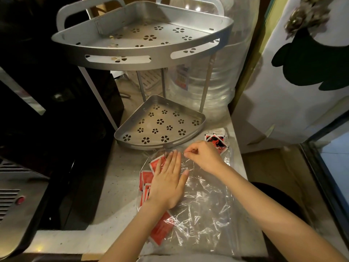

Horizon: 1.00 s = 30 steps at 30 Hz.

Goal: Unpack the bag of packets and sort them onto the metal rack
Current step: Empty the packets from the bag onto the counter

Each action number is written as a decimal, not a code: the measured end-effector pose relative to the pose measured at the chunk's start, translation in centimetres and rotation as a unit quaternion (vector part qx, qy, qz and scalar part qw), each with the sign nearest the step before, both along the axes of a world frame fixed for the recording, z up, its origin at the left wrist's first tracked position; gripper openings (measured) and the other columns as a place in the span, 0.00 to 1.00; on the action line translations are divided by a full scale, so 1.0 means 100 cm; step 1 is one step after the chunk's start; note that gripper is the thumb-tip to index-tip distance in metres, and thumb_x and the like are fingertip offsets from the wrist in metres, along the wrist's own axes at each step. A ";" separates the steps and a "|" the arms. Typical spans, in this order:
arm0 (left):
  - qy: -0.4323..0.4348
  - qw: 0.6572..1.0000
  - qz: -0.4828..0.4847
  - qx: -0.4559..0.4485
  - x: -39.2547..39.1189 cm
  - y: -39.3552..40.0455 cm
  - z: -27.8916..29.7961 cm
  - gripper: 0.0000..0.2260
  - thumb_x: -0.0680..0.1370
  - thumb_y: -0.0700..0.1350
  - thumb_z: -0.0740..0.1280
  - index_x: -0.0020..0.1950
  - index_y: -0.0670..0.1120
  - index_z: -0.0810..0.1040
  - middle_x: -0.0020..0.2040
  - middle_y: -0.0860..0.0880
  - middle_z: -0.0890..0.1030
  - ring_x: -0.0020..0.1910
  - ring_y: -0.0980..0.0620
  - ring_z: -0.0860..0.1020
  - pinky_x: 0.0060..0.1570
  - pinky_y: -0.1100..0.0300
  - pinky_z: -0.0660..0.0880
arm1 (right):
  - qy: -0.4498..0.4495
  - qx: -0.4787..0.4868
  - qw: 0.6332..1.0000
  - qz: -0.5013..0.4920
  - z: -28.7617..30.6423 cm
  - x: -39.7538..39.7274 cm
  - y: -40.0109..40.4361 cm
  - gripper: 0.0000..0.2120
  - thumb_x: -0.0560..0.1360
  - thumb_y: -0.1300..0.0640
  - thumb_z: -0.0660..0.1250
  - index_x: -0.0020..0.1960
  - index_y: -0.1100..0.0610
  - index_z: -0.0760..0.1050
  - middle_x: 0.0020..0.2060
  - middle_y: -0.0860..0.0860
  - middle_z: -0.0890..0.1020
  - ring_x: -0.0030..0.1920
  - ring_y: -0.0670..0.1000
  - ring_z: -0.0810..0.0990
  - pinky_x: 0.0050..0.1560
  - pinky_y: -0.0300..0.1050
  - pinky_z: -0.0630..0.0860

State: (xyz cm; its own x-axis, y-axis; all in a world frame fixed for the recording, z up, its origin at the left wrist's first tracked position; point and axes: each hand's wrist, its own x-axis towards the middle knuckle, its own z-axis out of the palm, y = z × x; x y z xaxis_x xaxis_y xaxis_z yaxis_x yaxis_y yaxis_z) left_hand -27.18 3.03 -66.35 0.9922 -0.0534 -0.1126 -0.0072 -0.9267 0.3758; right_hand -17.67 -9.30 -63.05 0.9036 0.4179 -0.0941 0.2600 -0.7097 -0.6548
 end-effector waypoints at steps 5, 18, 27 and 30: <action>0.025 0.998 0.019 -0.047 0.002 0.004 0.003 0.32 0.69 0.63 0.28 0.70 0.52 0.34 0.76 0.53 0.41 0.73 0.59 0.37 0.73 0.56 0.36 | -0.053 0.074 0.996 0.010 0.004 -0.006 -0.007 0.05 0.71 0.56 0.70 0.44 0.55 0.83 0.36 0.41 0.76 0.44 0.46 0.76 0.47 0.39 0.69; 0.014 0.994 0.024 -0.104 -0.002 0.015 0.004 0.30 0.71 0.63 0.31 0.72 0.56 0.40 0.75 0.56 0.41 0.72 0.61 0.38 0.70 0.60 0.35 | 0.076 0.316 0.934 -0.150 0.034 -0.001 -0.060 0.05 0.76 0.56 0.64 0.47 0.54 0.78 0.45 0.53 0.80 0.42 0.47 0.77 0.41 0.37 0.73; -0.042 0.990 0.026 -0.135 -0.004 0.015 0.015 0.34 0.72 0.65 0.39 0.74 0.51 0.49 0.76 0.52 0.49 0.75 0.56 0.46 0.71 0.56 0.41 | 0.103 0.357 0.899 -0.233 0.026 -0.020 -0.085 0.06 0.76 0.58 0.63 0.43 0.51 0.77 0.44 0.51 0.79 0.47 0.48 0.77 0.50 0.43 0.73; -0.122 0.977 0.004 -0.174 -0.018 0.015 0.041 0.30 0.74 0.63 0.48 0.70 0.48 0.67 0.73 0.52 0.60 0.73 0.58 0.56 0.73 0.53 0.52 | 0.095 0.357 0.897 -0.243 0.028 -0.025 -0.084 0.06 0.76 0.59 0.63 0.43 0.51 0.76 0.47 0.54 0.79 0.48 0.50 0.77 0.49 0.43 0.75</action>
